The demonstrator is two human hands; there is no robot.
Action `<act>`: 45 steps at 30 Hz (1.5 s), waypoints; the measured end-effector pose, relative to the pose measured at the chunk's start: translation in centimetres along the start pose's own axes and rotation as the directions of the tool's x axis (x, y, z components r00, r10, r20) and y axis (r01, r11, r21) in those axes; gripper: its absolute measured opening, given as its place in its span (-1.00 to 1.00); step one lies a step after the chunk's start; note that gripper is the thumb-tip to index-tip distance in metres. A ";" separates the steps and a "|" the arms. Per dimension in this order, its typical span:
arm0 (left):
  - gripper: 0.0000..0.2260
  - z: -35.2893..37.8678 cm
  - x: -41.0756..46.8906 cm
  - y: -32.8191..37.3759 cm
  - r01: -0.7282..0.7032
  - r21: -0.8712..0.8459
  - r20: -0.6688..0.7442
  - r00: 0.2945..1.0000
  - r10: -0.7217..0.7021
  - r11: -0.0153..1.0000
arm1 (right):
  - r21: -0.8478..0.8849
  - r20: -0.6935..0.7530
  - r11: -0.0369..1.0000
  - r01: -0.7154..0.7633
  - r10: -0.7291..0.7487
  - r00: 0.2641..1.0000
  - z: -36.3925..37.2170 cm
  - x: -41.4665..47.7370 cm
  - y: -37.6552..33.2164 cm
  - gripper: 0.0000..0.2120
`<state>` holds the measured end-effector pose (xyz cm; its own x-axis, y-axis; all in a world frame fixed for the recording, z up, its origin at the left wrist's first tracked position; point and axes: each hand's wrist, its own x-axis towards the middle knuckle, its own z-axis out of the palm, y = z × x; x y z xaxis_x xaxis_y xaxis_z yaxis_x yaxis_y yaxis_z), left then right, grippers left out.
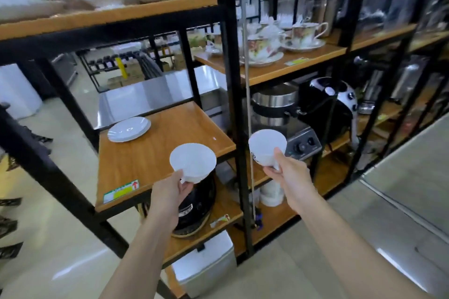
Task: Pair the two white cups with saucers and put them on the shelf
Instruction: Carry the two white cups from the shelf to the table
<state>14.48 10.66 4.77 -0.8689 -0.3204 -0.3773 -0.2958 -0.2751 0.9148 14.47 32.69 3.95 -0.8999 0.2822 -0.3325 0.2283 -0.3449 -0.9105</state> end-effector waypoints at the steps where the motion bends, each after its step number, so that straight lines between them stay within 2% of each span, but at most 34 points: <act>1: -0.55 1.6 -0.5 -0.4 0.015 0.012 0.046 0.999 -0.015 1.000 | 0.007 -0.038 1.000 0.023 -0.023 0.999 -1.9 -0.4 -0.5 -0.61; 6: -0.70 10.3 -4.4 -3.1 0.078 0.135 0.264 0.958 -0.112 0.988 | 0.004 -0.270 0.993 0.117 -0.112 0.956 -11.9 -2.8 -2.9 -0.73; 7: -0.65 12.1 -5.3 -3.8 0.076 0.159 0.310 0.943 -0.123 0.984 | 0.015 -0.326 0.991 0.133 -0.121 0.938 -13.8 -3.5 -3.2 -0.76; 9: -0.58 15.7 -7.1 -5.4 0.058 0.203 0.392 0.910 -0.135 0.977 | 0.043 -0.446 0.979 0.201 -0.161 0.880 -17.9 -5.3 -3.6 -0.76; 12: -0.66 21.6 -10.8 -8.4 0.044 0.224 0.499 0.853 -0.153 0.974 | 0.063 -0.597 0.964 0.259 -0.171 0.783 -24.8 -7.9 -3.5 -0.72; 16: -0.73 28.5 -17.1 -13.3 0.072 0.290 0.636 0.730 -0.249 0.954 | 0.046 -0.731 0.972 0.232 -0.125 0.671 -34.5 -12.4 -2.8 -0.63; 18: -0.76 31.7 -20.7 -15.7 0.085 0.333 0.697 0.649 -0.306 0.939 | 0.070 -0.782 0.971 0.227 -0.088 0.617 -39.0 -14.6 -2.5 -0.70; 20: -0.67 34.7 -24.3 -18.4 0.096 0.360 0.729 0.592 -0.344 0.928 | 0.090 -0.830 0.967 0.238 -0.059 0.555 -43.5 -16.5 -2.4 -0.73; 22: -0.63 37.9 -28.0 -20.7 0.114 0.373 0.750 0.547 -0.371 0.921 | 0.130 -0.860 0.953 0.273 -0.029 0.510 -47.8 -18.1 -2.5 -0.74; 25: -0.83 42.3 -32.4 -23.9 0.170 0.411 0.763 0.473 -0.440 0.895 | 0.152 -0.889 0.939 0.308 -0.006 0.457 -53.5 -20.0 -2.7 -0.76; 27: -0.89 44.8 -34.5 -26.1 0.181 0.430 0.769 0.440 -0.464 0.884 | 0.147 -0.902 0.938 0.314 -0.003 0.431 -56.8 -20.9 -3.0 -0.76; 28: -0.87 46.0 -35.4 -27.0 0.175 0.442 0.770 0.429 -0.472 0.880 | 0.142 -0.910 0.946 0.292 0.008 0.416 -58.4 -21.3 -3.0 -0.75; 30: -0.68 47.9 -37.1 -28.4 0.141 0.487 0.755 0.429 -0.497 0.862 | 0.149 -0.919 0.957 0.248 0.041 0.393 -61.1 -21.8 -2.7 -0.71; 34: -0.59 51.7 -40.5 -30.7 0.098 0.524 0.737 0.445 -0.508 0.846 | 0.205 -0.925 0.929 0.310 0.080 0.372 -65.7 -22.1 -2.9 -0.63; 36: -0.60 53.9 -41.4 -32.5 0.095 0.557 0.723 0.433 -0.538 0.825 | 0.230 -0.912 0.919 0.321 0.088 0.401 -67.6 -21.5 -3.0 -0.60; 38: -0.67 56.5 -42.1 -34.3 0.108 0.594 0.709 0.397 -0.582 0.797 | 0.294 -0.904 0.894 0.338 0.145 0.401 -70.2 -20.6 -2.8 -0.57; 40: -0.84 59.1 -42.5 -35.9 0.112 0.614 0.702 0.375 -0.606 0.781 | 0.375 -0.895 0.845 0.381 0.224 0.385 -72.8 -19.4 -2.5 -0.70; 45: -0.88 65.0 -44.0 -38.5 0.103 0.688 0.651 0.348 -0.674 0.718 | 0.425 -0.877 0.852 0.305 0.305 0.370 -78.1 -16.7 -3.4 -0.68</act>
<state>38.33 94.31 -4.49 -0.3611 0.6645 -0.6542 -0.5751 0.3935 0.7172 57.74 99.05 -6.64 0.0624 0.7846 -0.6169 -0.2375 -0.5887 -0.7727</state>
